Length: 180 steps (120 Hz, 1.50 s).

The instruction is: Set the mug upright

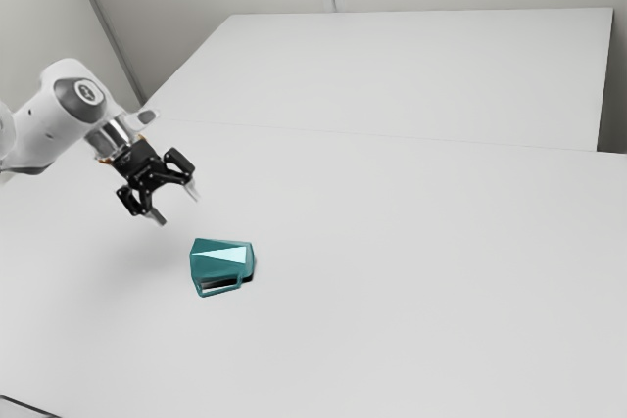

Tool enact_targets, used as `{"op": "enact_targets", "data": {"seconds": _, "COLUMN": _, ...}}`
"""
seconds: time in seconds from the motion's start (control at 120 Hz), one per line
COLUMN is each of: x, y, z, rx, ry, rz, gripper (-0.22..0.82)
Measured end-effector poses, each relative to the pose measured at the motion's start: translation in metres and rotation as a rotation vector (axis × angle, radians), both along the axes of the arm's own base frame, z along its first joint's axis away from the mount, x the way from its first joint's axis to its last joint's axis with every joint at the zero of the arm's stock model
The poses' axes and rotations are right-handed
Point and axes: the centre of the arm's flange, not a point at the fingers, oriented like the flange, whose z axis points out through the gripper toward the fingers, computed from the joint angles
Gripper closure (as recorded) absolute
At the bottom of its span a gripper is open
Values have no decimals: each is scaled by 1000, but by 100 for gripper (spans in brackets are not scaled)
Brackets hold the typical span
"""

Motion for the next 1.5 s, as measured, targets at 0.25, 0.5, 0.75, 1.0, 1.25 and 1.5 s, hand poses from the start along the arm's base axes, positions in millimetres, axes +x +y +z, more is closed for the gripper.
{"op": "enact_targets", "data": {"seconds": 0.25, "x": 2, "y": 15, "z": -44, "rx": -70, "ry": 54, "rz": 85, "gripper": 0}}
{"op": "enact_targets", "data": {"seconds": 0.5, "x": 4, "y": 22, "z": -69, "rx": -122, "ry": 78, "rz": 145, "gripper": 0}}
{"op": "enact_targets", "data": {"seconds": 0.75, "x": 7, "y": 15, "z": -90, "rx": -194, "ry": 93, "rz": 197, "gripper": 0}}
{"op": "enact_targets", "data": {"seconds": 1.0, "x": 3, "y": 3, "z": -106, "rx": -267, "ry": 110, "rz": 247, "gripper": 0}}
{"op": "enact_targets", "data": {"seconds": 1.25, "x": 7, "y": -12, "z": -111, "rx": -297, "ry": 119, "rz": 251, "gripper": 20}}
{"op": "enact_targets", "data": {"seconds": 1.5, "x": 12, "y": -18, "z": -105, "rx": -282, "ry": 107, "rz": 232, "gripper": 64}}
